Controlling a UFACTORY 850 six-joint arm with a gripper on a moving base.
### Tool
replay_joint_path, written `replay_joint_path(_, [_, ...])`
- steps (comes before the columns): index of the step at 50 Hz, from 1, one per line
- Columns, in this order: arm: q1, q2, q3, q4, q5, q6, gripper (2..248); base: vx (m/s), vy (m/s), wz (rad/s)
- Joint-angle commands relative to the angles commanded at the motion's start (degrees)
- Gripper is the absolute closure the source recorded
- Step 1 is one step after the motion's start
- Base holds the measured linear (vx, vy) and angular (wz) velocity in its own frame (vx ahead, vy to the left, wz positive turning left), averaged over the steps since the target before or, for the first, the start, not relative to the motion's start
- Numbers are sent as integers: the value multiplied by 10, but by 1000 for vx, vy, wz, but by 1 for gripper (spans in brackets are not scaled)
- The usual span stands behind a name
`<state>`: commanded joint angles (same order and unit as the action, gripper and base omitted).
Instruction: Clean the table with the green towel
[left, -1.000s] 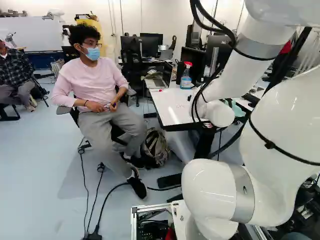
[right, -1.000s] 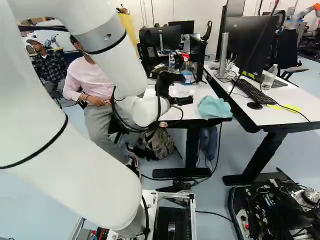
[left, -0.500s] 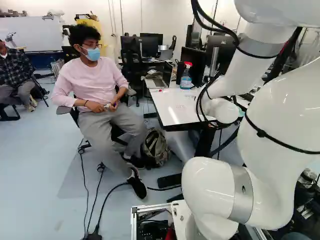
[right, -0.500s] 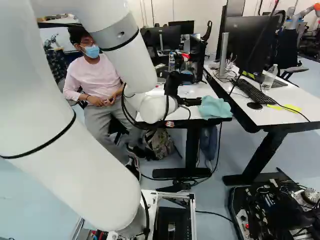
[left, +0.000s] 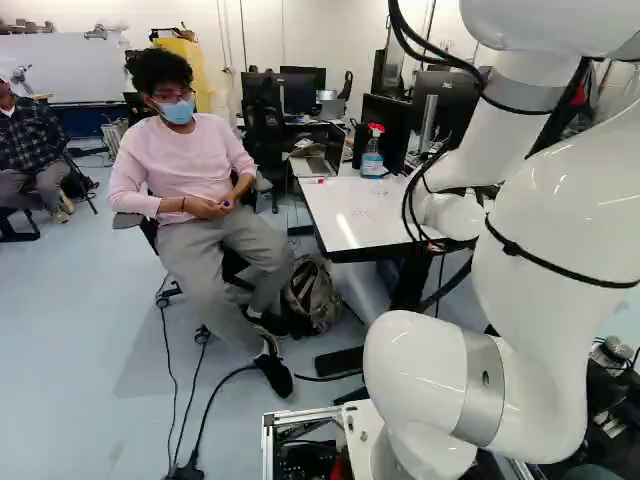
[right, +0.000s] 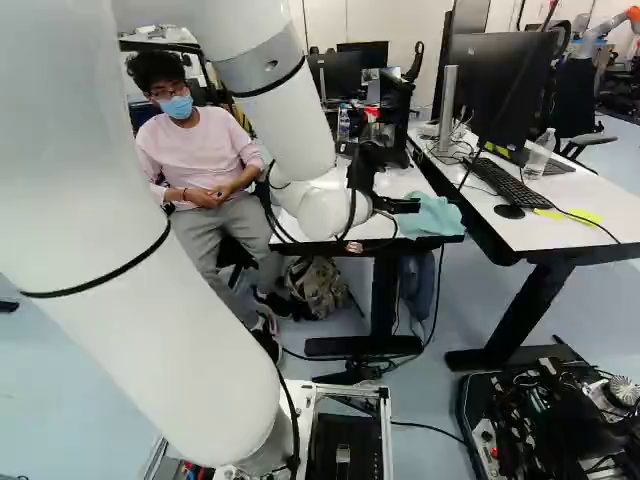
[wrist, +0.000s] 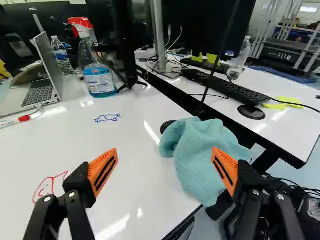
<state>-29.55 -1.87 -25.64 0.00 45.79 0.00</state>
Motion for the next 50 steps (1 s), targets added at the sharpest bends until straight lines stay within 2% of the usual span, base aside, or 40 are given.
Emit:
replay_joint_path(27, [-37, -57, -61, 0, -37, 0, 3, 0, 0, 0])
replay_joint_path(50, [-39, -115, -126, 0, -83, 0, 3, 0, 0, 0])
